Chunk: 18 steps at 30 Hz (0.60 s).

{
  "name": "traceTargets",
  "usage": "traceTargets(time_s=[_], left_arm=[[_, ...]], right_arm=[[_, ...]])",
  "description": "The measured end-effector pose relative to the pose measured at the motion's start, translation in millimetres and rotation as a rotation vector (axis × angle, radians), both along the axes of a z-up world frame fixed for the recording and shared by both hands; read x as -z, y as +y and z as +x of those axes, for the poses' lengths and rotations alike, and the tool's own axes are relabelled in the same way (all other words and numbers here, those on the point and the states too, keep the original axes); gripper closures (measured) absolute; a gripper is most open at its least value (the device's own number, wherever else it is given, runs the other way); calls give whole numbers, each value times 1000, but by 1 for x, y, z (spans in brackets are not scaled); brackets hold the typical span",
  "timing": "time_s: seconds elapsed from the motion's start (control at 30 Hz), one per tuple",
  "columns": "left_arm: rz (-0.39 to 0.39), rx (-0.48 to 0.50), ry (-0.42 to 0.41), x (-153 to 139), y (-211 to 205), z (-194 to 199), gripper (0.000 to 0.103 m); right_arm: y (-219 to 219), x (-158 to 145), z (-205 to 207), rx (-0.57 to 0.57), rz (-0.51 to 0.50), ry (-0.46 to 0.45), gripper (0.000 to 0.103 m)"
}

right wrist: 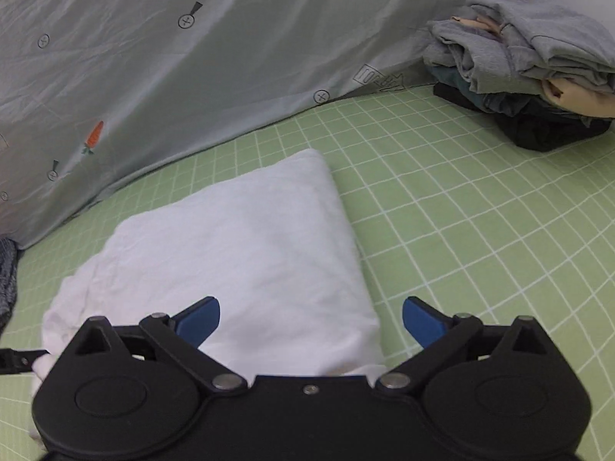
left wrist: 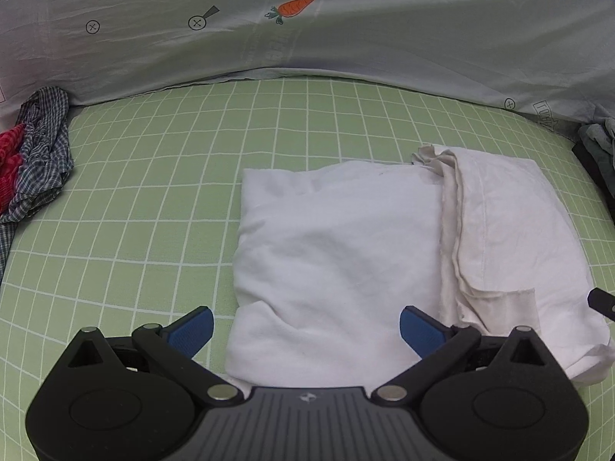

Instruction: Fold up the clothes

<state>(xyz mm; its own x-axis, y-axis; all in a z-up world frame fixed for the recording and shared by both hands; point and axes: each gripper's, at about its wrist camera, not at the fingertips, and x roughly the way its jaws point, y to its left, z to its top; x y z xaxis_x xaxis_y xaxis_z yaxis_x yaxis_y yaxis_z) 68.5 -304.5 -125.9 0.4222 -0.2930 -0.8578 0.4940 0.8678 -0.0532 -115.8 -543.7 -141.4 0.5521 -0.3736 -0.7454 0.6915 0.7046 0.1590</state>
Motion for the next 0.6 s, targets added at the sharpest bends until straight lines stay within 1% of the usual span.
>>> traceTargets(time_s=[0.03, 0.07, 0.1, 0.2, 0.23, 0.27, 0.37, 0.4, 0.43, 0.53, 0.6], left_arm=[[-11, 15, -2, -2, -4, 1, 4], [-20, 29, 3, -2, -8, 0, 6], [-29, 42, 9, -2, -11, 0, 10], [-55, 82, 26, -1, -23, 0, 14], [-63, 95, 31, -1, -27, 0, 18], [-72, 109, 37, -1, -31, 0, 20], [-98, 149, 54, -1, -42, -1, 22], [-107, 162, 59, -1, -46, -1, 28], [-115, 175, 65, 0, -50, -1, 31], [-141, 215, 81, 0, -61, -2, 31], [-142, 218, 81, 3, -66, 0, 31]], right_arm=[[0, 7, -1, 12, -39, 56, 0], [-1, 11, -6, 17, -51, 74, 0], [-2, 15, -10, 21, -60, 89, 0], [-4, 20, -12, 40, -44, 75, 0], [-4, 22, -10, 38, -44, 88, 0], [-4, 23, -7, 35, -44, 101, 0], [1, 24, -1, 19, -72, 126, 0], [1, 24, -1, 19, -70, 127, 0], [1, 25, -1, 20, -68, 127, 0], [0, 26, -1, 24, -54, 123, 0], [0, 27, -2, 29, -41, 117, 0]])
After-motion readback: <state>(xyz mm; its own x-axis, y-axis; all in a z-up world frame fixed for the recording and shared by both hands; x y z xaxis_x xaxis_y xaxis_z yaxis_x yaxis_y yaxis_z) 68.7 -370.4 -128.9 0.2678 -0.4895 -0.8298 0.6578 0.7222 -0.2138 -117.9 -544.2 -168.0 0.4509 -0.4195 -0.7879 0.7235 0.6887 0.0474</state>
